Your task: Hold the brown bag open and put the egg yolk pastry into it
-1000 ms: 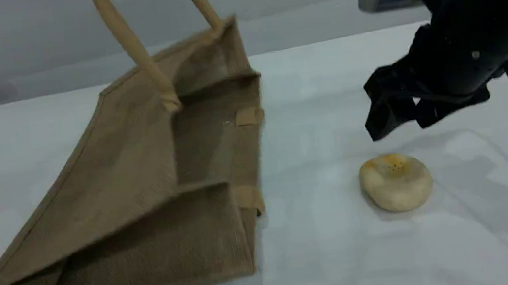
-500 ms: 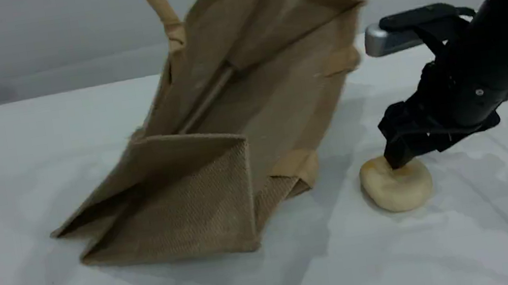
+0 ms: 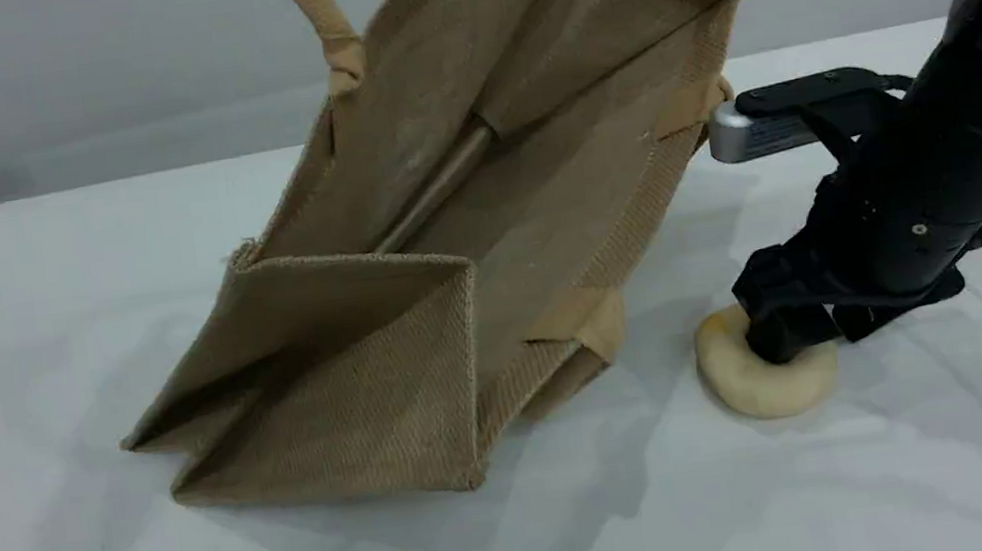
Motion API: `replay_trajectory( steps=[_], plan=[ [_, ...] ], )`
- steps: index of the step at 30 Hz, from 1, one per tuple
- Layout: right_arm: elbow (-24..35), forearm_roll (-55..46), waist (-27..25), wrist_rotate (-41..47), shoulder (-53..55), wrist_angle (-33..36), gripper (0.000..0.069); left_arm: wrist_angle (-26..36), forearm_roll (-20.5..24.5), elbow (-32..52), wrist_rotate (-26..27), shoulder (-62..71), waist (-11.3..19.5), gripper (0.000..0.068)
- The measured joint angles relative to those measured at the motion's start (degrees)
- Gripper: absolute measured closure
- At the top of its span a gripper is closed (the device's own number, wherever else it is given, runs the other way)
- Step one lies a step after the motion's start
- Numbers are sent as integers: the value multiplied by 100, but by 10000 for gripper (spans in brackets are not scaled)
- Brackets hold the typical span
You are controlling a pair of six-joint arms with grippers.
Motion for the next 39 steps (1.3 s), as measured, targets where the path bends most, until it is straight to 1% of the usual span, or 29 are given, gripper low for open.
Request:
replay_trajectory(
  steps=[5,7,8,9,14,15,18,21,24,27,31,35,39],
  plan=[
    [-14,37,0,-19,11,136,221,0,0,0,0,0,0,603],
    [-70,37,5,-19,17,250,257,0,0,0,0,0,0,603],
    [-116,37,5,-19,27,346,283,0,0,0,0,0,0,603],
    [-160,37,5,-19,30,456,324,0,0,0,0,0,0,603],
    [-346,31,10,-76,50,867,579,0,0,0,-18,0,-4,603],
    [-353,26,10,-102,50,891,602,0,0,0,-18,0,-4,603],
    [-361,-40,-21,-102,-40,931,612,-1,0,0,-24,0,-4,603],
    [-355,-154,-145,-87,-347,1148,616,-6,0,0,-24,0,-4,603],
    [-360,-154,-407,-76,-791,1181,623,-6,0,0,-24,0,-6,603],
    [-360,-188,-726,26,-1271,1539,625,-6,0,0,-24,0,-6,603],
    [-364,-242,-1063,116,-1976,1771,627,-6,0,0,-24,0,-6,603],
    [-371,-131,-1019,172,-2641,1964,628,-6,-93,0,-2,0,-6,603],
    [-371,238,-736,71,-2930,1937,630,-6,-455,0,210,0,-24,603]
  ],
)
